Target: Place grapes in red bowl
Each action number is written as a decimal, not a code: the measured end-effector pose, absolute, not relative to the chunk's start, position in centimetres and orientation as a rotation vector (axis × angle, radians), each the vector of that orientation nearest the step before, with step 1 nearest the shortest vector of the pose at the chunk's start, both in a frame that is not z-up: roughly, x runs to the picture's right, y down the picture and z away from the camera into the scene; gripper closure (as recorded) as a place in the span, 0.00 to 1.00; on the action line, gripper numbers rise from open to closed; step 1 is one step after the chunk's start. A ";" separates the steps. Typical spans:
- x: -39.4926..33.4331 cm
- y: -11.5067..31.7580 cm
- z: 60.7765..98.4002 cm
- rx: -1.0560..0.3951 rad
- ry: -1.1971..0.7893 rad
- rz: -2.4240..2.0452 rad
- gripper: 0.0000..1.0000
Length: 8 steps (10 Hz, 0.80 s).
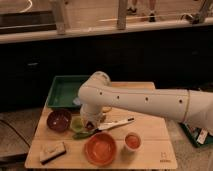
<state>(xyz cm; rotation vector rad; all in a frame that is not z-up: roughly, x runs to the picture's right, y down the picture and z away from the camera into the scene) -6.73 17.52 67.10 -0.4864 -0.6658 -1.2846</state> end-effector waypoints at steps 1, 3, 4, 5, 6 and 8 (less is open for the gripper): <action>-6.0 18.3 66.7 -0.511 -0.685 -1.281 0.99; -4.6 19.7 66.2 -0.559 -0.715 -1.271 0.99; -4.3 20.3 65.9 -0.573 -0.727 -1.268 0.99; -3.8 20.9 65.7 -0.586 -0.732 -1.259 0.99; -3.2 21.4 65.6 -0.599 -0.734 -1.250 0.99; -2.0 22.6 65.7 -0.628 -0.752 -1.225 0.99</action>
